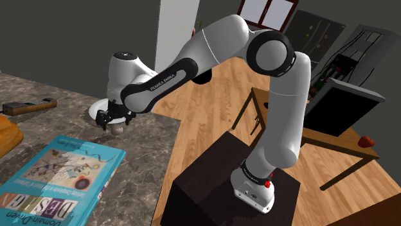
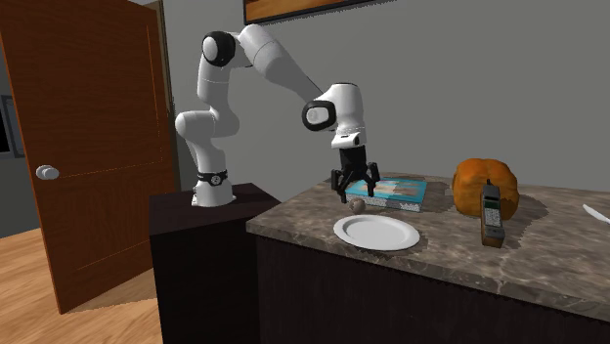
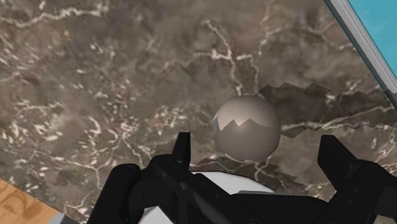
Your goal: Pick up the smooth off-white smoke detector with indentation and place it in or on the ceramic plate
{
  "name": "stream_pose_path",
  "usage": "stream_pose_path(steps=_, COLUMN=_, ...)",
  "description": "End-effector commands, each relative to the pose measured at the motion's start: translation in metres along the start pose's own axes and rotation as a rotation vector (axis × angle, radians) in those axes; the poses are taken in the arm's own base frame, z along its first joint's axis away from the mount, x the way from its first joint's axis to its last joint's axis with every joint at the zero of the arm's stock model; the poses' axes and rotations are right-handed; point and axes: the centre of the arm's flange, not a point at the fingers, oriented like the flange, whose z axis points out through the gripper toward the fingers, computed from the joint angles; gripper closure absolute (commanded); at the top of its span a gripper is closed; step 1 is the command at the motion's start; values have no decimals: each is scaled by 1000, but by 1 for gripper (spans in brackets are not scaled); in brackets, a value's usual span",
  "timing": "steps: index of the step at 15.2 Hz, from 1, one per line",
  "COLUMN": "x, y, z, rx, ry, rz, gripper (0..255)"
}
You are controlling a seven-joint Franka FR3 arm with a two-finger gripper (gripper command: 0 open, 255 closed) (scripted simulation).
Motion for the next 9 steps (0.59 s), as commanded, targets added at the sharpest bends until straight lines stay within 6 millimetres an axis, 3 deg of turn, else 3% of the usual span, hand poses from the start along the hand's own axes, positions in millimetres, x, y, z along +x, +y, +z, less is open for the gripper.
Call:
stream_pose_path(steps=1, x=0, y=0, z=8, rx=0, ry=0, rz=0, gripper=0)
stream_pose_path(steps=8, x=0, y=0, z=8, rx=0, ry=0, rz=0, gripper=0)
stream_pose_path(steps=9, x=0, y=0, z=8, rx=0, ry=0, rz=0, gripper=255)
